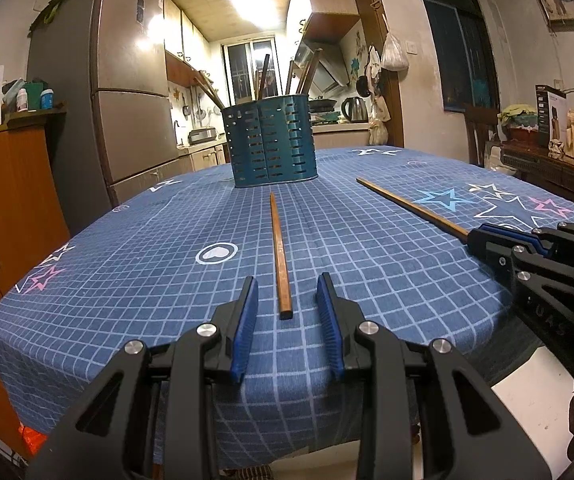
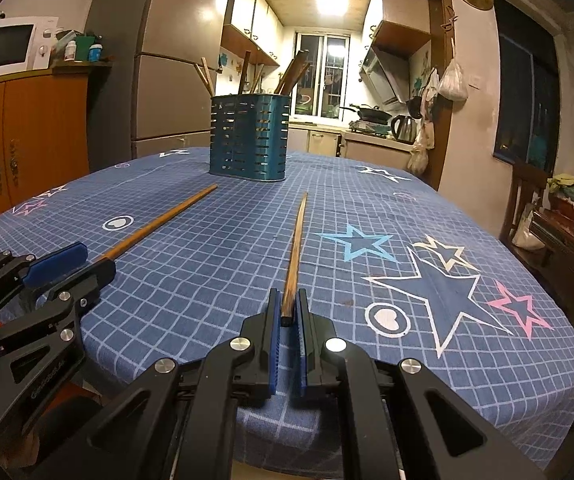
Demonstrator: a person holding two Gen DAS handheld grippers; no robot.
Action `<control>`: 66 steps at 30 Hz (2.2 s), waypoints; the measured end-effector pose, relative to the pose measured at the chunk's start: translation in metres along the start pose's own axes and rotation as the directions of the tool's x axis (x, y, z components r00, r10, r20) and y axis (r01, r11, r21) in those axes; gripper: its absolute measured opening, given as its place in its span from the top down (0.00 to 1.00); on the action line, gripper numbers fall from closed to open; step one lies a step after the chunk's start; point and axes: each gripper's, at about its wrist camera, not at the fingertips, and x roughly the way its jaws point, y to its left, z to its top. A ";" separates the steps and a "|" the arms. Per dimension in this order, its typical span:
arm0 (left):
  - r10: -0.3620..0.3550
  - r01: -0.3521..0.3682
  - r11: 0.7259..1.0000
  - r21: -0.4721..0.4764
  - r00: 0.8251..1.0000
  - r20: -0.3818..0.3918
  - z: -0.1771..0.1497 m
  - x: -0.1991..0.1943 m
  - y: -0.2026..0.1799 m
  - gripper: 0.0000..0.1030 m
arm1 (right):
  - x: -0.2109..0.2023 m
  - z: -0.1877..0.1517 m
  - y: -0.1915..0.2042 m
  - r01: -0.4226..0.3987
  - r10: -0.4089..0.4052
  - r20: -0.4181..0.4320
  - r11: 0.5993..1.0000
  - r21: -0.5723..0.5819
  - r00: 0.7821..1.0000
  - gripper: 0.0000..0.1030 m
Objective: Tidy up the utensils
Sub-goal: 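Close the left tool on a wooden chopstick while the right tool grasps another, then lift both held chopsticks and carry them above the teal holder, then open the left tool over the holder while the right tool releases its chopstick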
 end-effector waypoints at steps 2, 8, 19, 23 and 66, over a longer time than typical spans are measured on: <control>-0.010 0.010 1.000 -0.002 1.000 0.001 0.000 0.000 0.001 0.75 | 0.000 -0.001 0.002 0.016 -0.016 0.002 1.000 0.000 1.000 0.92; -0.069 0.069 0.998 0.001 0.998 -0.003 0.001 0.001 0.000 0.91 | 0.000 -0.002 0.005 0.039 -0.040 0.005 0.999 0.033 0.999 0.92; -0.107 0.108 0.994 0.003 0.993 -0.044 0.005 -0.001 0.011 0.95 | -0.010 -0.001 0.006 0.020 -0.020 -0.005 0.998 0.061 1.000 0.93; -0.116 0.117 0.993 0.025 0.993 -0.028 0.011 -0.013 0.019 0.95 | -0.027 0.004 0.010 0.013 -0.014 0.024 0.999 0.037 1.000 0.93; -0.145 0.146 0.989 -0.003 0.988 0.061 0.249 -0.017 0.099 0.95 | -0.044 0.233 -0.030 -0.167 0.165 -0.047 0.985 -0.035 0.985 0.93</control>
